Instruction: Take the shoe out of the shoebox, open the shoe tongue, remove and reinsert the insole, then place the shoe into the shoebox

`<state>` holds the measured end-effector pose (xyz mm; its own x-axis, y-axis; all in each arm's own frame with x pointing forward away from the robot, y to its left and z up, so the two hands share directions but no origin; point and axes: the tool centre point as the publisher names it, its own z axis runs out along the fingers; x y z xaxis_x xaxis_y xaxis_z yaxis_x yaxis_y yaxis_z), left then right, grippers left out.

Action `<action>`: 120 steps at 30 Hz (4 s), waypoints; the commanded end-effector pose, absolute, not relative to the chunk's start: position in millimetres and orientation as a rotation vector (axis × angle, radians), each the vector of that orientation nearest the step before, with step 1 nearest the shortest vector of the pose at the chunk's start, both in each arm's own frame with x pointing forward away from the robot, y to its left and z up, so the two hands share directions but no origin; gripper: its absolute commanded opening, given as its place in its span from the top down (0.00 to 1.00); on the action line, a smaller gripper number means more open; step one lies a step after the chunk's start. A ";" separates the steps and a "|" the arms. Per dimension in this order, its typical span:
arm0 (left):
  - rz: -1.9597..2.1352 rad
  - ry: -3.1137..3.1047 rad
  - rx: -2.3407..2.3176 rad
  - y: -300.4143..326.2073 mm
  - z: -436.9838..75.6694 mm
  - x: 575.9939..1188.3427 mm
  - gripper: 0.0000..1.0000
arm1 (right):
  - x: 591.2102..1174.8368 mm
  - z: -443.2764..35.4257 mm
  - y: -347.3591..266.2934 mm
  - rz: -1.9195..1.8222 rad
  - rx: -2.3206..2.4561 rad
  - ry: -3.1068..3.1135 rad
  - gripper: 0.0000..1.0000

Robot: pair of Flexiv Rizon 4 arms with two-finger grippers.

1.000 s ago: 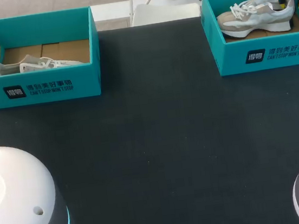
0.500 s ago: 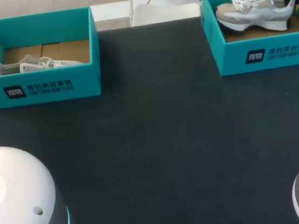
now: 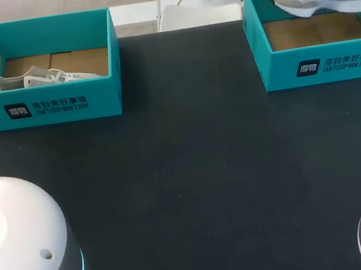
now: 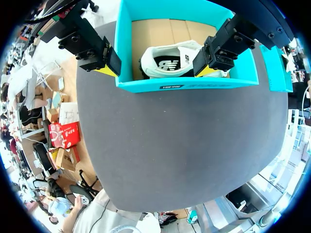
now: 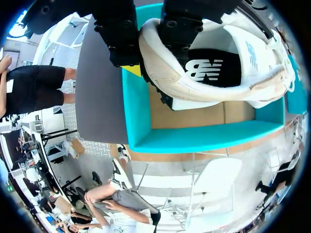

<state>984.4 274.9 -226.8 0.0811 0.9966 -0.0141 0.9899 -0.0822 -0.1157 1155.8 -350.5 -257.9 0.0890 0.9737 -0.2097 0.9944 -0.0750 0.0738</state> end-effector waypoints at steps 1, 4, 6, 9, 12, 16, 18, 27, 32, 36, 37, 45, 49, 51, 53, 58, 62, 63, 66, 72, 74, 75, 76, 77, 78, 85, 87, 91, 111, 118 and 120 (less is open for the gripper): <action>0.132 -2.076 -2.255 275.2 -227.1 983.3 0.00 | 1092.7 -163.2 -317.0 -0.065 2.089 1.929 1.00; 0.132 -2.076 -2.255 275.2 -227.1 983.3 0.00 | 1084.7 -141.3 -300.8 -0.064 2.069 1.913 1.00; 0.132 -2.076 -2.255 275.2 -227.1 983.3 0.00 | 1078.2 -131.5 -290.3 -0.069 2.053 1.920 1.00; 0.132 -2.076 -2.255 275.2 -227.1 983.3 0.00 | 1072.9 -123.1 -281.6 -0.076 2.050 1.894 1.00; 0.132 -2.076 -2.255 275.2 -227.1 983.3 0.00 | 1072.9 -123.1 -281.6 -0.076 2.050 1.894 1.00; 0.132 -2.076 -2.255 275.2 -227.1 983.3 0.00 | 1072.9 -123.1 -281.6 -0.076 2.050 1.894 1.00; 0.132 -2.076 -2.255 275.2 -227.1 983.3 0.00 | 1072.9 -123.1 -281.6 -0.076 2.050 1.894 1.00; 0.132 -2.076 -2.255 275.2 -227.1 983.3 0.00 | 1072.9 -123.1 -281.6 -0.076 2.050 1.894 1.00; 0.132 -2.076 -2.255 275.2 -227.1 983.3 0.00 | 1045.8 -133.9 -250.5 -0.279 1.874 2.065 1.00; 0.132 -2.076 -2.255 275.2 -227.1 983.3 0.00 | 1016.5 -136.1 -222.5 -0.327 1.853 2.052 1.00; 0.132 -2.076 -2.255 275.2 -227.1 983.3 0.00 | 1008.5 -136.3 -216.6 -0.324 1.873 2.035 1.00; 0.132 -2.076 -2.255 275.2 -227.1 983.3 0.00 | 946.4 -158.5 -163.9 -0.441 1.948 1.886 1.00; 0.132 -2.076 -2.255 275.2 -227.1 983.3 0.00 | 921.6 -165.0 -135.5 -0.411 1.984 1.832 1.00; 0.132 -2.076 -2.255 275.2 -227.1 983.3 0.00 | 908.1 -164.4 -118.5 -0.362 2.018 1.784 1.00; 0.132 -2.076 -2.255 275.2 -227.1 983.3 0.00 | 893.2 -163.7 -101.3 -0.338 2.028 1.739 1.00; 0.132 -2.076 -2.255 275.2 -227.1 983.3 0.00 | 865.6 -164.7 -64.6 -0.271 2.056 1.687 1.00; 0.132 -2.076 -2.255 275.2 -227.1 983.3 0.00 | 844.2 -175.2 -38.6 -0.265 2.025 1.655 1.00; 0.132 -2.076 -2.255 275.2 -227.1 983.3 0.00 | 835.2 -183.6 -31.9 -0.293 2.024 1.657 1.00; 0.132 -2.076 -2.255 275.2 -227.1 983.3 0.00 | 819.0 -194.5 -18.8 -0.278 2.044 1.634 1.00; 0.132 -2.076 -2.255 275.2 -227.1 983.3 0.00 | 783.8 -209.1 4.5 -0.234 2.116 1.597 1.00; 0.132 -2.076 -2.255 275.2 -227.1 983.3 0.00 | 771.3 -214.7 13.1 -0.230 2.135 1.605 1.00; 0.132 -2.076 -2.255 275.2 -227.1 983.3 0.00 | 768.6 -215.2 16.7 -0.229 2.133 1.609 1.00; 0.132 -2.076 -2.255 275.2 -227.1 983.3 0.00 | 761.4 -218.7 22.0 -0.226 2.136 1.616 1.00; 0.132 -2.076 -2.255 275.2 -227.1 983.3 0.00 | 755.8 -222.2 24.4 -0.233 2.139 1.613 1.00; 0.132 -2.076 -2.255 275.2 -227.1 983.3 0.00 | 750.6 -225.4 26.3 -0.229 2.141 1.615 1.00; 0.132 -2.076 -2.255 275.2 -227.1 983.3 0.00 | 714.2 -251.9 43.4 -0.238 2.166 1.641 1.00; 0.132 -2.076 -2.255 275.2 -227.1 983.3 0.00 | 708.0 -254.4 49.5 -0.227 2.157 1.660 1.00; 0.132 -2.076 -2.255 275.2 -227.1 983.3 0.00 | 696.3 -265.3 54.9 -0.248 2.151 1.706 1.00; 0.132 -2.076 -2.255 275.2 -227.1 983.3 0.00 | 709.9 -371.1 59.7 -0.361 2.128 1.789 1.00; 0.132 -2.076 -2.255 275.2 -227.1 983.3 0.00 | 713.5 -386.6 60.8 -0.407 2.221 1.710 1.00; 0.132 -2.076 -2.255 275.2 -227.1 983.3 0.00 | 713.9 -384.5 60.0 -0.390 2.266 1.708 0.00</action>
